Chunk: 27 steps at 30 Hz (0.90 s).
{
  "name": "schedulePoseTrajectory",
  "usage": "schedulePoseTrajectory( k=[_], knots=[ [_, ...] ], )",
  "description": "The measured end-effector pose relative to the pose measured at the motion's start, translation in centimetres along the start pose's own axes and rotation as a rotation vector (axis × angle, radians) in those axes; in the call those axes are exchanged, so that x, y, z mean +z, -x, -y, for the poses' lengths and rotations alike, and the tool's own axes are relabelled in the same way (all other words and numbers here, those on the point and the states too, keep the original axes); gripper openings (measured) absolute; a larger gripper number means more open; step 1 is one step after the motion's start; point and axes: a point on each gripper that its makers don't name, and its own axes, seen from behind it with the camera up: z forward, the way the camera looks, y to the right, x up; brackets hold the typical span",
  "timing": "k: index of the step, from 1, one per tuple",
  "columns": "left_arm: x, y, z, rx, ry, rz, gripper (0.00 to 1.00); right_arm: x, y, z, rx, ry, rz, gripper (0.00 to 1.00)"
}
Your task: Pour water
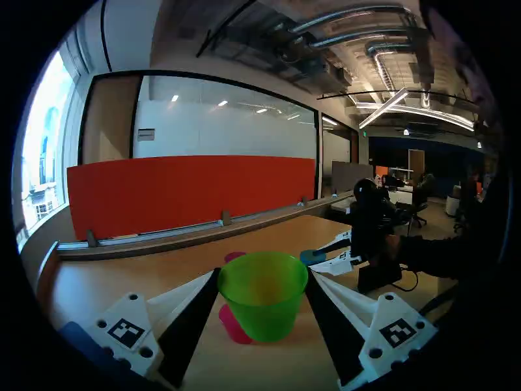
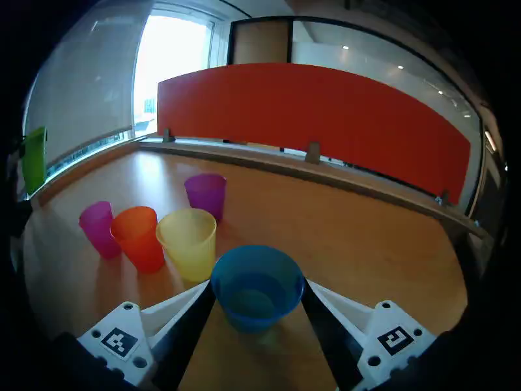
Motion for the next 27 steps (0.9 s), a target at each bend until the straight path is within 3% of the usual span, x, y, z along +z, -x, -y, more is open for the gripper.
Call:
schedulePoseTrajectory(
  k=[11, 27],
  knots=[
    [-0.1, 0.4, 0.4, -0.013, -0.007, -0.004, 0.90, -1.8, -4.1, 0.9, -0.073, 0.004, -0.101, 0.93],
    [-0.5, 0.0, 0.7, -0.014, -0.006, -0.015, 0.90, -5.0, -10.5, 4.6, -0.063, -0.051, -0.253, 0.93]
  ],
)
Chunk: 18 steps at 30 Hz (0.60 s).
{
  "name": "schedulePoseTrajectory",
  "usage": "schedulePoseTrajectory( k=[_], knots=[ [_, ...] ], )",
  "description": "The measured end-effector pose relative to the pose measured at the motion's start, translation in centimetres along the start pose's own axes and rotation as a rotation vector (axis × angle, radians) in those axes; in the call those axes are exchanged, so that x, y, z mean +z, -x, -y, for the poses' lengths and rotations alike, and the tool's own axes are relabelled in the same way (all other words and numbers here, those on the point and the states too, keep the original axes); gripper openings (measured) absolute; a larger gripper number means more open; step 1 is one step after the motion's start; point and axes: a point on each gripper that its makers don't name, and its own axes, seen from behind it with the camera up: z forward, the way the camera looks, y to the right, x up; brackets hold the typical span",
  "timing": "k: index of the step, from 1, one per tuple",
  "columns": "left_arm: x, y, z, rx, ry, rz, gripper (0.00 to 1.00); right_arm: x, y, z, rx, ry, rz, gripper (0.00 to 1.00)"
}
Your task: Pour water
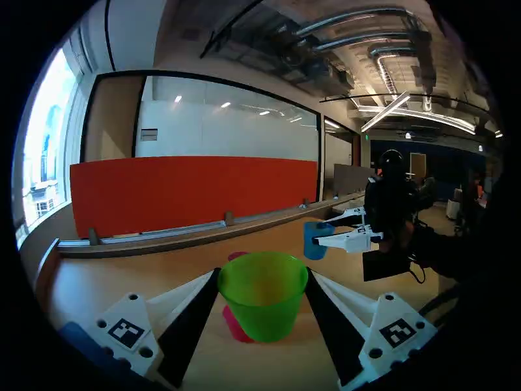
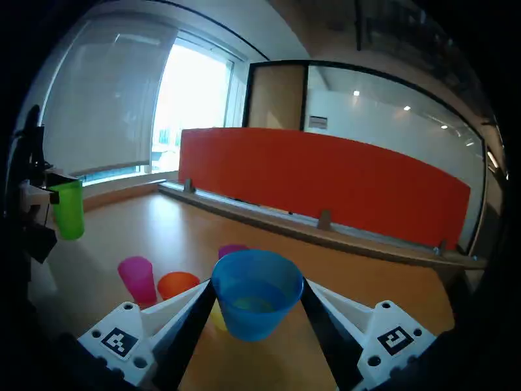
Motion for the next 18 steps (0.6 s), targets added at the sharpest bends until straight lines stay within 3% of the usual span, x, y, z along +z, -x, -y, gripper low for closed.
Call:
schedulePoseTrajectory(
  k=[18],
  knots=[
    [0.6, -0.2, -0.2, 0.002, 0.017, -0.001, 0.90, -1.7, -5.1, 3.2, 0.022, -0.062, -0.153, 0.93]
  ],
)
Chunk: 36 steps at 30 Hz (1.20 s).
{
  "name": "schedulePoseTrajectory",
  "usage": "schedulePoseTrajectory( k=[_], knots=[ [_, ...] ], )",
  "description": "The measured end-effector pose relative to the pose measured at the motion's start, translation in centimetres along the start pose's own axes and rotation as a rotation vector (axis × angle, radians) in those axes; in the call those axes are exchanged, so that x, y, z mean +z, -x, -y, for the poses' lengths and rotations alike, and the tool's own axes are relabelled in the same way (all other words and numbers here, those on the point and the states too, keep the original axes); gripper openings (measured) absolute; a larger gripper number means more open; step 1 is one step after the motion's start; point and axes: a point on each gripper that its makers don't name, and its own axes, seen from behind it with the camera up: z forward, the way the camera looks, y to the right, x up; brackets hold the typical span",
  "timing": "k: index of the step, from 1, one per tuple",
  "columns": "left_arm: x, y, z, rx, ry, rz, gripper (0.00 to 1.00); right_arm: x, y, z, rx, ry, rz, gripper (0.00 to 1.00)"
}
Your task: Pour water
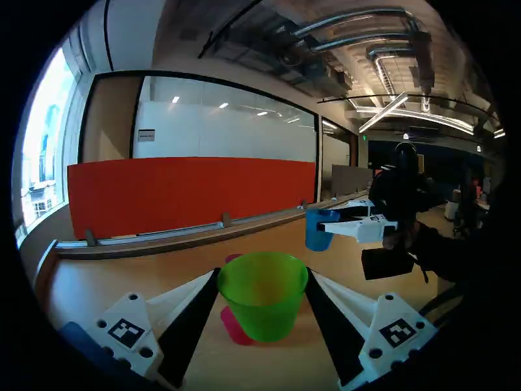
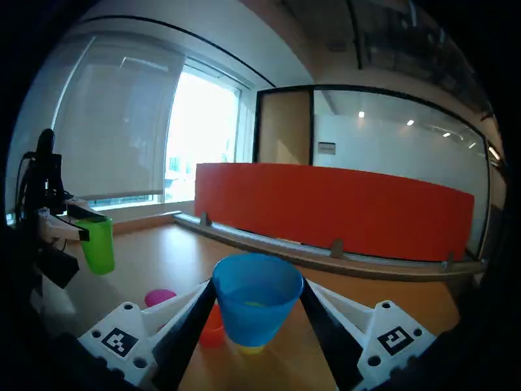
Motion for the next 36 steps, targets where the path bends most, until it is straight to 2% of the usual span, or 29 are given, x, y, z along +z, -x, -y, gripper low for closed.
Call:
schedulePoseTrajectory(
  k=[15, 26, 36],
  knots=[
    [0.6, 0.2, -0.5, 0.031, 0.025, 0.028, 0.90, -1.0, -1.9, 1.1, 0.001, -0.026, -0.059, 0.93],
    [1.0, 0.1, -0.9, 0.026, 0.045, 0.030, 0.90, -1.4, -2.9, 2.1, 0.012, -0.051, -0.109, 0.93],
    [1.4, 0.4, -1.5, 0.054, 0.070, 0.047, 0.90, -1.5, -3.4, 2.9, 0.004, -0.067, -0.115, 0.93]
  ],
)
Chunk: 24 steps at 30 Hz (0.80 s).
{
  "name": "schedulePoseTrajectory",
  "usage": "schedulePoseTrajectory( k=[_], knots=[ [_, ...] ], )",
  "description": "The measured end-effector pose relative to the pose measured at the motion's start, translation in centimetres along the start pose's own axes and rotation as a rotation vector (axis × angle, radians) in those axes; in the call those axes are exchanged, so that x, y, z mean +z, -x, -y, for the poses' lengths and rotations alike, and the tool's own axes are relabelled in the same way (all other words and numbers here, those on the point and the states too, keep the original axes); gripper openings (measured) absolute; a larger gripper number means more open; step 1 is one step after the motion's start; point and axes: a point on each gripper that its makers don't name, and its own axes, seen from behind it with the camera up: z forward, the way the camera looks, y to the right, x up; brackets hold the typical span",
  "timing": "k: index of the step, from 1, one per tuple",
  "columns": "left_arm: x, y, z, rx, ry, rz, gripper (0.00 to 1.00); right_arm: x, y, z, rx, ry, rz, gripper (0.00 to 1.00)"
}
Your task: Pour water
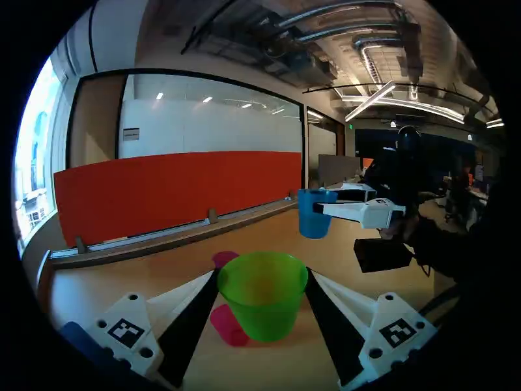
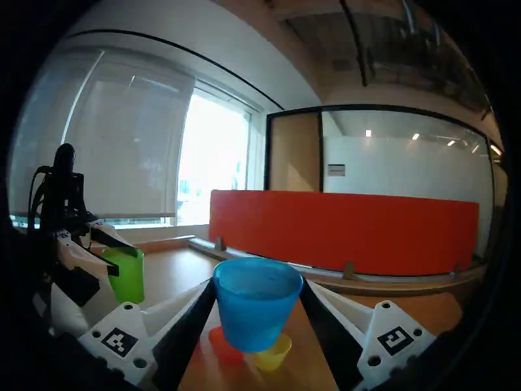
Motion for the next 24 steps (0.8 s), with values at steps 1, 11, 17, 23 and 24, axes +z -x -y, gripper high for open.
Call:
schedulePoseTrajectory(
  k=[1, 11, 17, 23, 24],
  knots=[
    [0.0, 0.1, -0.1, 0.006, 0.003, 0.003, 0.90, 0.0, 0.0, 0.2, 0.000, -0.009, 0.004, 0.93],
    [0.6, 0.2, -0.2, 0.022, 0.012, 0.009, 0.90, 0.4, 0.0, 2.0, -0.020, -0.082, 0.058, 0.93],
    [0.8, 0.0, -0.3, 0.012, 0.016, -0.001, 0.90, 0.8, -0.5, 2.7, -0.050, -0.123, 0.077, 0.93],
    [0.9, -0.2, -0.5, 0.005, 0.024, -0.010, 0.90, 1.3, -1.0, 3.8, -0.116, -0.161, 0.091, 0.93],
    [1.0, -0.2, -0.5, 0.003, 0.025, -0.011, 0.90, 1.3, -1.0, 4.0, -0.128, -0.168, 0.093, 0.93]
  ],
)
